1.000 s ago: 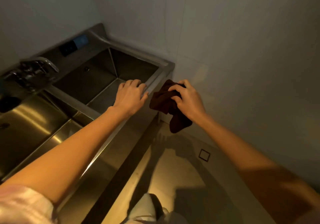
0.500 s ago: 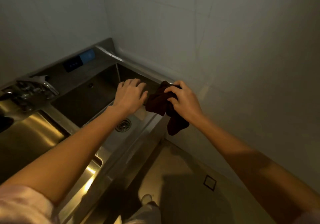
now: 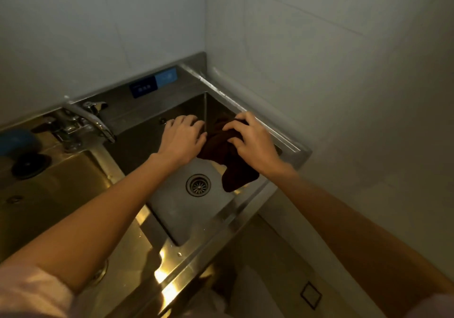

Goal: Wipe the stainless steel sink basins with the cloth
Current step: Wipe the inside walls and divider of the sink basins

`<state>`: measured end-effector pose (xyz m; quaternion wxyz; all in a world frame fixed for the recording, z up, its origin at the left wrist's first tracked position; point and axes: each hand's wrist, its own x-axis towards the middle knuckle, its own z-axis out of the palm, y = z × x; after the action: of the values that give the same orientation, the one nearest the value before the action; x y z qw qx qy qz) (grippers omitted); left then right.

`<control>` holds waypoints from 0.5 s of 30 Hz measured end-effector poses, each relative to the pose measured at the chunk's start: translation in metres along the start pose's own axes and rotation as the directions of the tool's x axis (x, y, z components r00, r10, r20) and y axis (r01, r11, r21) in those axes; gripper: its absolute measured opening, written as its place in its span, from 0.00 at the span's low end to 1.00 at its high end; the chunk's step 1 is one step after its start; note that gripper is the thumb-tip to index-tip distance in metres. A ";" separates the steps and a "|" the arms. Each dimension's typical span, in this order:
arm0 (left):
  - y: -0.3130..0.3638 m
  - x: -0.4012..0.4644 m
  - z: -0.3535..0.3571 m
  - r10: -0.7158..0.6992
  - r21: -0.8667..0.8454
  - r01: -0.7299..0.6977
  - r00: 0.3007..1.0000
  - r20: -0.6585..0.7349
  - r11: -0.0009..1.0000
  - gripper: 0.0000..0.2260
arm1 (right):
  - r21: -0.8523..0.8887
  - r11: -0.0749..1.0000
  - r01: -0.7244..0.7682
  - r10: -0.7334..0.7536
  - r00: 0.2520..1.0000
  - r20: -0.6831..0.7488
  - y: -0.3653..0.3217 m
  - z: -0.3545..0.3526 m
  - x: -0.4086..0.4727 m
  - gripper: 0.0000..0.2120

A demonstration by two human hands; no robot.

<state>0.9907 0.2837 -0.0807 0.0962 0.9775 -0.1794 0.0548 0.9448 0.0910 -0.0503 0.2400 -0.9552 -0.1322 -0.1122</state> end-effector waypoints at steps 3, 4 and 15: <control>-0.019 0.004 0.007 -0.082 0.000 0.082 0.997 0.005 0.997 0.18 | 0.018 0.999 0.037 -0.038 0.996 0.075 0.007 0.020 0.026 0.11; -0.025 0.004 0.010 -0.110 0.000 0.110 0.994 0.001 0.994 0.18 | 0.023 0.998 0.053 -0.055 0.994 0.097 0.010 0.027 0.035 0.11; -0.052 0.022 0.036 -0.383 0.046 0.384 0.923 -0.029 0.922 0.18 | 0.169 0.961 0.217 -0.256 0.929 0.266 0.067 0.098 0.128 0.11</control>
<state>1.0323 0.3160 -0.1218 0.0818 0.9953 0.0176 0.0488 1.1002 0.1073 -0.1282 0.2679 -0.9196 -0.2873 0.0079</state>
